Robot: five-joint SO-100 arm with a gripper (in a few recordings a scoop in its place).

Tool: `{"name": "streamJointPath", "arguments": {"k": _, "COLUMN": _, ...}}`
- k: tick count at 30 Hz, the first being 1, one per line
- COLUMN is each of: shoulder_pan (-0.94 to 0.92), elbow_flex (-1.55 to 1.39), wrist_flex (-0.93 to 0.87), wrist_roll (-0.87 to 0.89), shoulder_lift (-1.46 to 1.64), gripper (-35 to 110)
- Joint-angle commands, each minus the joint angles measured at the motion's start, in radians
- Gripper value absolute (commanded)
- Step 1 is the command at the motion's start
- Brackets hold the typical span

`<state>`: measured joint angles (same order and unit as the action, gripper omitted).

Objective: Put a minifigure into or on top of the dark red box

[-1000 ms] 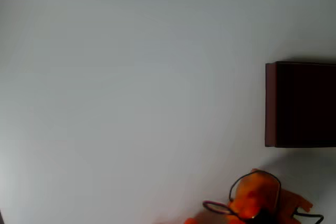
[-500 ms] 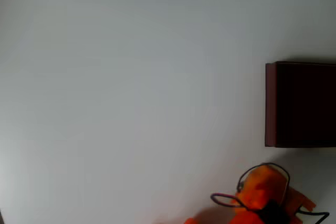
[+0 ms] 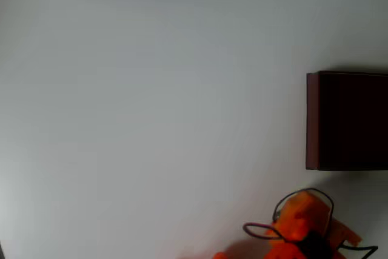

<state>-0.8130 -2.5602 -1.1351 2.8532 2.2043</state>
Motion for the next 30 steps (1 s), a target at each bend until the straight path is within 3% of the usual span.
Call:
{"name": "streamJointPath", "arguments": {"k": 1, "shoulder_pan": -0.015, "elbow_flex": -0.031, "wrist_flex": -0.023, "wrist_roll": 0.031, "shoulder_lift": 0.044, "gripper": 21}}
{"name": "streamJointPath", "arguments": {"k": 30, "shoulder_pan": -0.043, "elbow_flex": -0.146, "wrist_flex": 0.144, "wrist_roll": 0.015, "shoulder_lift": 0.020, "gripper": 19}}
